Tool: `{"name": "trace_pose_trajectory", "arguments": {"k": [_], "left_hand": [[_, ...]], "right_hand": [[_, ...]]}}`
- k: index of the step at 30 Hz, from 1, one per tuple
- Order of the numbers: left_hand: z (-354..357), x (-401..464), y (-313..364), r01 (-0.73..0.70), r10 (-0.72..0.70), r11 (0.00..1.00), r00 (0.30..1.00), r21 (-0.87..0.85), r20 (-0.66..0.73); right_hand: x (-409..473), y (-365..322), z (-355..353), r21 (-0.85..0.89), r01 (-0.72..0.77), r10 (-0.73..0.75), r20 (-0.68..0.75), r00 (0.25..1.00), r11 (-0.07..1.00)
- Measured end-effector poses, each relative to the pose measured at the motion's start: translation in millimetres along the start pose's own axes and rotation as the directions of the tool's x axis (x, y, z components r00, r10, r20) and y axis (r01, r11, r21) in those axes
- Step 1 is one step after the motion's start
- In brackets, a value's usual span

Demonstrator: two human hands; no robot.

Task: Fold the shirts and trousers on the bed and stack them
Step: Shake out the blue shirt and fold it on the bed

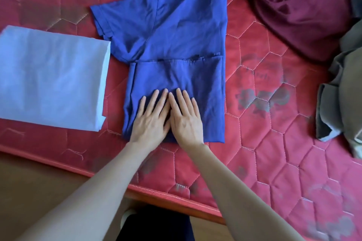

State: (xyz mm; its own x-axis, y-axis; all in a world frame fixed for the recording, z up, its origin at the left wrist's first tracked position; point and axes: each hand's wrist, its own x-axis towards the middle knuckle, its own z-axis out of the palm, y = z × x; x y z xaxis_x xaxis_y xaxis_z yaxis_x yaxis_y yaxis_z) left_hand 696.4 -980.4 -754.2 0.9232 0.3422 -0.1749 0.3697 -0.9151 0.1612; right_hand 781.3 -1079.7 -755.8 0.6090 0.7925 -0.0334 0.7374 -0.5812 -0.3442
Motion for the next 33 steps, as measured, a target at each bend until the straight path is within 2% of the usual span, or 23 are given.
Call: {"name": "trace_pose_trajectory", "arguments": {"k": [3,7,10,11,13,15,16,19,22,24,28,30,33], "left_hand": [[9,0,-34,0.002,0.000,0.997,1.000,0.079,-0.025],[1,-9,-63,0.176,-0.175,0.974,0.984,0.142,-0.017],[-8,-5,-58,0.259,-0.244,0.955,0.963,0.145,-0.111],[-10,0,-54,0.231,-0.210,0.963,0.966,0.138,-0.151],[-13,15,-47,0.064,-0.039,0.988,0.983,0.141,-0.179],[-12,34,-44,-0.086,0.107,0.985,0.985,0.149,-0.137],[-11,43,-46,-0.108,0.126,0.983,0.985,0.147,-0.121],[-8,68,-60,-0.019,0.031,0.994,0.993,0.110,-0.111],[-14,86,-76,0.101,-0.093,0.991,0.991,0.091,-0.093],[-18,90,-79,0.111,-0.105,0.990,0.992,0.088,-0.068],[-35,91,-74,0.105,-0.104,0.993,0.994,0.060,-0.019],[-53,96,-79,0.025,-0.022,0.999,0.996,0.032,-0.082],[-83,110,-111,-0.068,0.064,0.998,0.968,-0.010,-0.242]], "right_hand": [[-7,25,6,-0.126,-0.093,0.093,-0.008,0.996,0.988],[-25,46,-2,-0.163,-0.245,0.246,-0.015,0.969,0.956],[-20,46,-13,-0.147,-0.310,0.305,-0.056,0.951,0.939],[-12,42,-15,-0.144,-0.297,0.288,-0.077,0.954,0.944],[12,30,-17,-0.137,-0.214,0.201,-0.099,0.974,0.967],[41,19,-14,-0.125,-0.104,0.096,-0.065,0.993,0.987],[55,17,-11,-0.122,-0.056,0.053,-0.025,0.998,0.991],[81,26,0,-0.177,-0.010,0.018,0.044,0.999,0.984],[89,45,2,-0.206,-0.179,0.171,-0.056,0.984,0.962],[88,52,0,-0.196,-0.285,0.278,-0.064,0.958,0.938],[92,38,-10,-0.199,-0.371,0.371,-0.041,0.928,0.907],[100,20,-19,-0.173,-0.340,0.326,-0.101,0.940,0.925],[119,-16,-25,-0.094,-0.163,0.151,-0.122,0.981,0.982]]}}
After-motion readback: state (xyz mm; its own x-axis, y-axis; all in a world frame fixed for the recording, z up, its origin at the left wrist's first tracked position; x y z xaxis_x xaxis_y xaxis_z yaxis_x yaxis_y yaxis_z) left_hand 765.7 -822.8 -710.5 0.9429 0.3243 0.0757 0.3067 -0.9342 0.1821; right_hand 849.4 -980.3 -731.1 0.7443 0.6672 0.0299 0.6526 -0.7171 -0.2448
